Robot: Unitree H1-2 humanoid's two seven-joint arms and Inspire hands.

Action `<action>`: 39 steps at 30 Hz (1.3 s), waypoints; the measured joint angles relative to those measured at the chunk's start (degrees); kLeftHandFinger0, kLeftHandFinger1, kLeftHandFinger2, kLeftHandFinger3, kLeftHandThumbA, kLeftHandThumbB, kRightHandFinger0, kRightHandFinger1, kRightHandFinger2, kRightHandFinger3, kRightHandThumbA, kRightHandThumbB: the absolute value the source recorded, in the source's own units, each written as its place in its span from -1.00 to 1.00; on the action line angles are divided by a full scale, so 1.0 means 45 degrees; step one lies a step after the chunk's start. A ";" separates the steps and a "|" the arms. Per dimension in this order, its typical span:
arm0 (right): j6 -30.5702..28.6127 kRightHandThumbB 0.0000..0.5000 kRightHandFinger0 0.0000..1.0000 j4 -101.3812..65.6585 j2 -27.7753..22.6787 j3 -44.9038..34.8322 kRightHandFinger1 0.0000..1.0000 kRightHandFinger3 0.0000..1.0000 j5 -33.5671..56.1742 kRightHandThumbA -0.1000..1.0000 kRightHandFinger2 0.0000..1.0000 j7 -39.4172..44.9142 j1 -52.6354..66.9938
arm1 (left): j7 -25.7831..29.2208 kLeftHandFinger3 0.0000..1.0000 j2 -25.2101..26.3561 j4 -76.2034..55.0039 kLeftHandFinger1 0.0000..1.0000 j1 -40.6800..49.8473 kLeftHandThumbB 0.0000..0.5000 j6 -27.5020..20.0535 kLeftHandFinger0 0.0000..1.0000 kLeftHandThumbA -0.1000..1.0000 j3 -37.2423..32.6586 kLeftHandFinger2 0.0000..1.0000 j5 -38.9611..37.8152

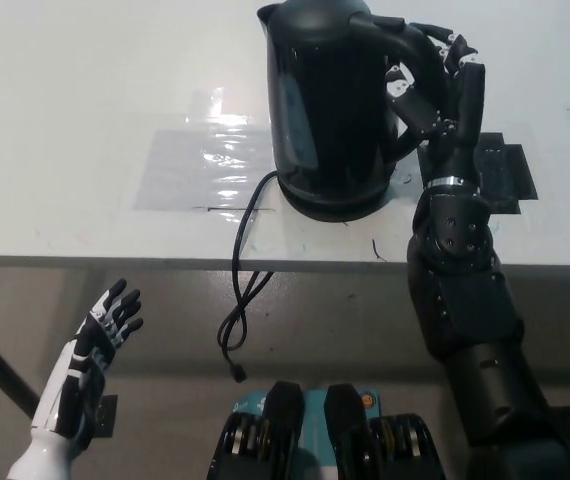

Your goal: A kettle and its base are kept separately on the desk infront of the robot and the robot uses its right hand to lift the kettle by its handle and places it on its base to align it correctly.

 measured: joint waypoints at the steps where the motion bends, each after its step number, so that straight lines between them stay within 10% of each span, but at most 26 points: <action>1: -0.0020 -0.80 -1.00 0.0053 0.0000 -0.0001 -0.88 0.03 0.0019 -1.00 -0.07 0.0002 0.0000 | 0.0000 1.00 0.0000 0.0000 1.00 0.0000 -0.70 0.0000 1.00 1.00 0.0000 1.00 0.0002; 19: -0.0399 -0.70 -1.00 0.0781 -0.0114 0.0043 -0.81 0.03 -0.0060 -0.90 -0.03 -0.0469 0.0007 | 0.0000 1.00 0.0002 -0.0002 1.00 -0.0049 -0.55 0.0011 1.00 1.00 0.0004 1.00 -0.0001; 20: -0.0417 -0.41 -0.91 0.0783 -0.0130 0.0060 -0.60 0.44 -0.0077 -0.69 0.27 -0.0487 0.0018 | 0.0000 1.00 0.0002 -0.0002 1.00 -0.0053 -0.55 0.0013 1.00 1.00 0.0004 1.00 -0.0002; 21: -0.0467 0.34 0.13 0.0780 -0.0137 0.0078 0.42 1.00 -0.0087 0.16 1.00 -0.0500 0.0040 | 0.0000 1.00 0.0003 -0.0003 1.00 -0.0055 -0.55 0.0017 1.00 1.00 0.0005 1.00 -0.0001; 22: -0.0511 0.76 0.53 0.0778 -0.0138 0.0087 0.95 1.00 -0.0088 0.32 1.00 -0.0502 0.0055 | -0.0001 1.00 0.0003 -0.0003 1.00 -0.0057 -0.55 0.0020 1.00 1.00 0.0006 1.00 -0.0003; 24: -0.0582 0.96 1.00 0.0651 -0.0232 0.0283 1.00 1.00 -0.0102 0.63 1.00 -0.0394 0.0215 | 0.0000 1.00 0.0004 -0.0003 1.00 -0.0065 -0.63 0.0026 1.00 1.00 0.0010 1.00 -0.0010; 39: -0.0420 1.00 1.00 -0.0547 -0.1898 0.1216 1.00 1.00 0.1132 0.66 1.00 0.3161 0.1211 | 0.0001 1.00 0.0005 -0.0001 1.00 -0.0056 -0.62 0.0027 1.00 1.00 0.0013 1.00 -0.0008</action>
